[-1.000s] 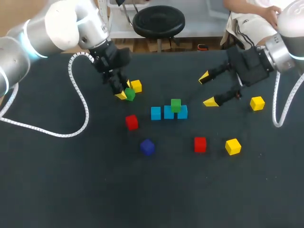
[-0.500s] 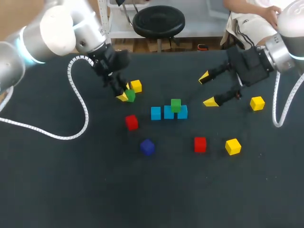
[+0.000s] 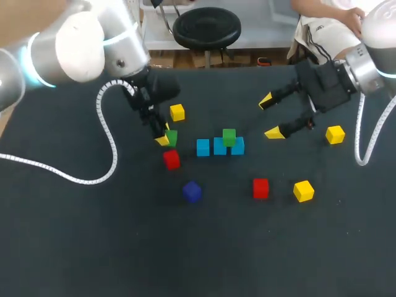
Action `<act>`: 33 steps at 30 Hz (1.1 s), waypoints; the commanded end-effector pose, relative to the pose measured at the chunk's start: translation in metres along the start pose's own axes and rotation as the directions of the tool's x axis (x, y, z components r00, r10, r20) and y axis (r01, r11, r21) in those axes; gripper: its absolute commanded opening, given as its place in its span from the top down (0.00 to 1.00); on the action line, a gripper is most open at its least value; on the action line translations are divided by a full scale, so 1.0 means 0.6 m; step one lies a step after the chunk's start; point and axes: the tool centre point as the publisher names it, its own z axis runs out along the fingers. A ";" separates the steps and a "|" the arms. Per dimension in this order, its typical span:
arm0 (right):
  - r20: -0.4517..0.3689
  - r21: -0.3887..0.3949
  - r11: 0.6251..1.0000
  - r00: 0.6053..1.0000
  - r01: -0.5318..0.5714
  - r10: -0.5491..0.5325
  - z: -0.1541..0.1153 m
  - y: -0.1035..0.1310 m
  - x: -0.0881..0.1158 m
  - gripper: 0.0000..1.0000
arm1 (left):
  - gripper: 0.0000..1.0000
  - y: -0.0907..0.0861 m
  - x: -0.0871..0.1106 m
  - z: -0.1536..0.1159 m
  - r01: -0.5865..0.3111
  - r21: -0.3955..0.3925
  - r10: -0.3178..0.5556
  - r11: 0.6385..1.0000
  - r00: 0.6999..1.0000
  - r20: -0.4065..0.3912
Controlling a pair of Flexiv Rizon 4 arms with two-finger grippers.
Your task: Place the blue cubes, place green cubes on the blue cubes, place the yellow cubes on the green cubes, then place the red cubes on the yellow cubes, and place purple cube on the red cubes.
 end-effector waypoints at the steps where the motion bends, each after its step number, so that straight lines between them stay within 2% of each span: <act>1: 0.000 0.002 1.000 1.000 0.001 -0.001 0.000 0.002 0.000 0.00 | 1.00 -0.020 0.015 0.016 0.028 -0.190 -0.023 0.981 0.999 0.028; 2: 0.000 0.002 1.000 1.000 0.001 -0.001 0.000 0.002 0.000 0.00 | 0.93 -0.016 0.019 0.016 0.036 -0.197 -0.029 0.980 0.999 0.037; 4: 0.000 0.002 1.000 1.000 0.001 -0.001 0.000 0.002 0.000 0.00 | 0.67 -0.009 0.022 0.013 0.061 -0.203 -0.052 0.977 0.997 0.049; 5: 0.000 0.002 1.000 1.000 0.001 -0.001 0.000 0.002 0.000 0.00 | 0.22 -0.006 0.022 0.011 0.059 -0.204 -0.050 0.977 0.997 0.053; 6: 0.000 0.002 1.000 1.000 0.001 -0.001 0.000 0.002 0.000 0.00 | 0.00 -0.003 0.020 0.009 0.056 -0.204 -0.046 0.977 0.998 0.051; 17: 0.000 0.002 1.000 1.000 0.001 -0.001 0.000 0.002 0.000 0.00 | 0.00 0.012 0.012 -0.012 0.029 -0.218 -0.014 0.976 0.997 0.070; 25: 0.000 0.002 1.000 1.000 0.001 -0.001 0.000 0.002 0.000 0.00 | 0.00 0.009 0.024 -0.015 0.082 -0.185 -0.060 0.979 0.991 0.119; 33: 0.000 0.002 1.000 1.000 0.001 -0.001 0.000 0.002 0.000 0.00 | 0.00 0.005 0.023 -0.009 0.088 -0.139 -0.063 0.986 0.982 0.176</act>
